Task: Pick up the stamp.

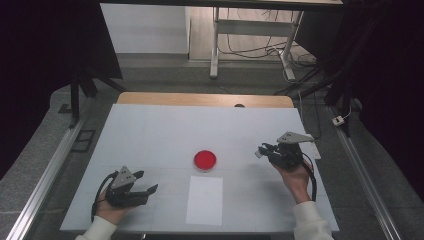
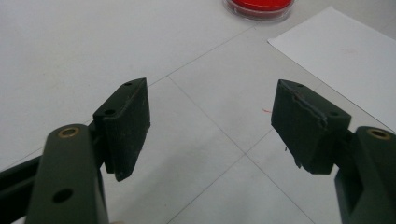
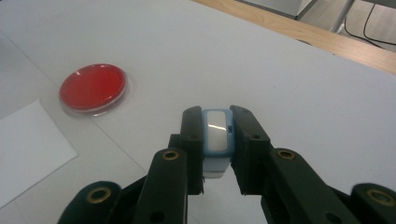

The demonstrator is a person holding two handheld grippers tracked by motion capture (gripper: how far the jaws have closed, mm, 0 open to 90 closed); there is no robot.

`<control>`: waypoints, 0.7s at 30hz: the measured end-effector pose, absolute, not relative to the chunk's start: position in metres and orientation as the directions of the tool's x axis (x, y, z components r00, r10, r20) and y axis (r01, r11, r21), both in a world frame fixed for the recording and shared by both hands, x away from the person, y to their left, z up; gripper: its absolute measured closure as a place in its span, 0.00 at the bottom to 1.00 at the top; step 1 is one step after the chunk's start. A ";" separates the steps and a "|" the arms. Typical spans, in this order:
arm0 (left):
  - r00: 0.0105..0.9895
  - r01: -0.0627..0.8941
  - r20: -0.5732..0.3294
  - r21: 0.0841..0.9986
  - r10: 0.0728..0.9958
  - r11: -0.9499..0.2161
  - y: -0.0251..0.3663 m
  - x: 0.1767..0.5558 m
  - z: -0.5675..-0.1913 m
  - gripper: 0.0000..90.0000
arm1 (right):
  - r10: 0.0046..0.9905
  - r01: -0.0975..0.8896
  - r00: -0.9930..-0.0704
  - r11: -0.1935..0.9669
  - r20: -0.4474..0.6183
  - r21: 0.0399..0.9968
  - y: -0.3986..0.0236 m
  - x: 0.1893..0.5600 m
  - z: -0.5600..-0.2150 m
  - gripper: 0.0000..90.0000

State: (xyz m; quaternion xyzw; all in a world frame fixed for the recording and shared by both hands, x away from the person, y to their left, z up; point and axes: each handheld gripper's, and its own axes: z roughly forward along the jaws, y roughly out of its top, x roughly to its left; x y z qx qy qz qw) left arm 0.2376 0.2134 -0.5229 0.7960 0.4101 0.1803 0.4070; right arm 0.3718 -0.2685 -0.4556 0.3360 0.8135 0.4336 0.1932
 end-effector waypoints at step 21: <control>0.597 0.503 -0.046 0.799 0.801 -0.330 0.213 0.238 -0.522 0.31 | 0.687 0.361 -0.727 0.361 0.017 0.860 -0.252 0.361 -0.447 0.84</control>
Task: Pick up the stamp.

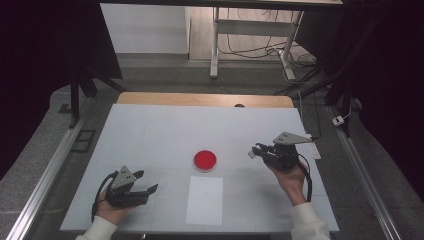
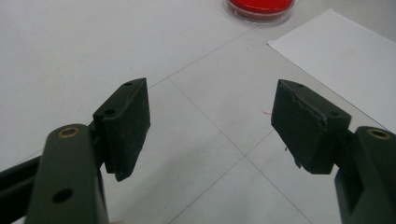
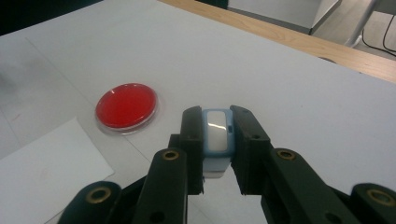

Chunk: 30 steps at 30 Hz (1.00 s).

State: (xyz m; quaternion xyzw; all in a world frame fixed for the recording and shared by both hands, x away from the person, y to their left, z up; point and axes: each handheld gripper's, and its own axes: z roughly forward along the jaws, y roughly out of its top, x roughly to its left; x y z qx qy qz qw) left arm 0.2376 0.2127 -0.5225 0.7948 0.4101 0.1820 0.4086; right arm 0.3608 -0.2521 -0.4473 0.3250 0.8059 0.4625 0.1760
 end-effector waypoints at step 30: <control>0.603 0.503 -0.044 0.796 0.797 -0.336 0.210 0.238 -0.523 0.31 | 0.618 0.348 -0.782 0.323 0.083 0.880 -0.225 0.350 -0.444 0.84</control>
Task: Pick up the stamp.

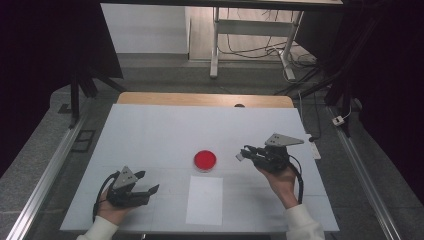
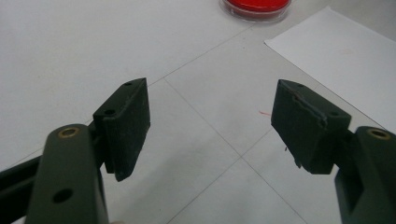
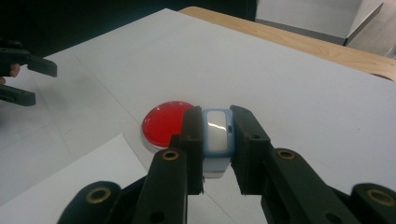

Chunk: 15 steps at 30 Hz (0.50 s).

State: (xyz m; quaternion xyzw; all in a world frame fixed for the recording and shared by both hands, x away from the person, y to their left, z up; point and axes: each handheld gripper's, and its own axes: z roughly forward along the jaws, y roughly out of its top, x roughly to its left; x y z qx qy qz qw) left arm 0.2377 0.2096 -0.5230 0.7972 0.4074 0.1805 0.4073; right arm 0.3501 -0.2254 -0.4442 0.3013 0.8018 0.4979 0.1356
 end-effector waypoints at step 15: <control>0.605 0.501 -0.043 0.797 0.795 -0.338 0.209 0.238 -0.523 0.31 | 0.587 0.336 -0.806 0.347 0.076 0.876 -0.208 0.344 -0.447 0.84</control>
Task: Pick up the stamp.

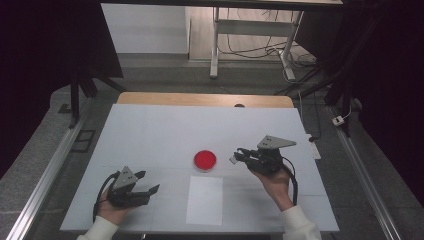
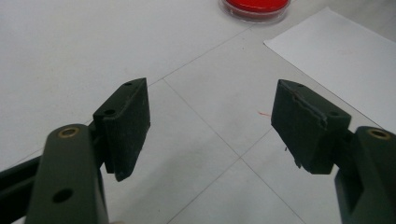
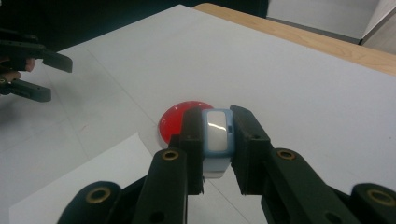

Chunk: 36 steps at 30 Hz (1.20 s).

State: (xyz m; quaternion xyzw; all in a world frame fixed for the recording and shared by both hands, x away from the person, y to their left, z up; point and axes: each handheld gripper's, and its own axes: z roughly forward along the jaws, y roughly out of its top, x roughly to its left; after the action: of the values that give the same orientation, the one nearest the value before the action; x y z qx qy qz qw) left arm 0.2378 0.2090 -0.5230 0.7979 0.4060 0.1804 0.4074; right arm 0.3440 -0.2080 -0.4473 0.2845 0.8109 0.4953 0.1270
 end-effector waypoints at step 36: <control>0.607 0.498 -0.039 0.798 0.794 -0.341 0.206 0.238 -0.523 0.31 | 0.491 0.318 -0.864 0.367 0.108 0.874 -0.160 0.320 -0.457 0.84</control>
State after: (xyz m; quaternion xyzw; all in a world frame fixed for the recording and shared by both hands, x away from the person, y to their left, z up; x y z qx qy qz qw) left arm 0.2382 0.2065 -0.5232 0.7984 0.4043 0.1817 0.4075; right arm 0.3200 -0.1599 -0.4575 0.2460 0.8223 0.5060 0.0859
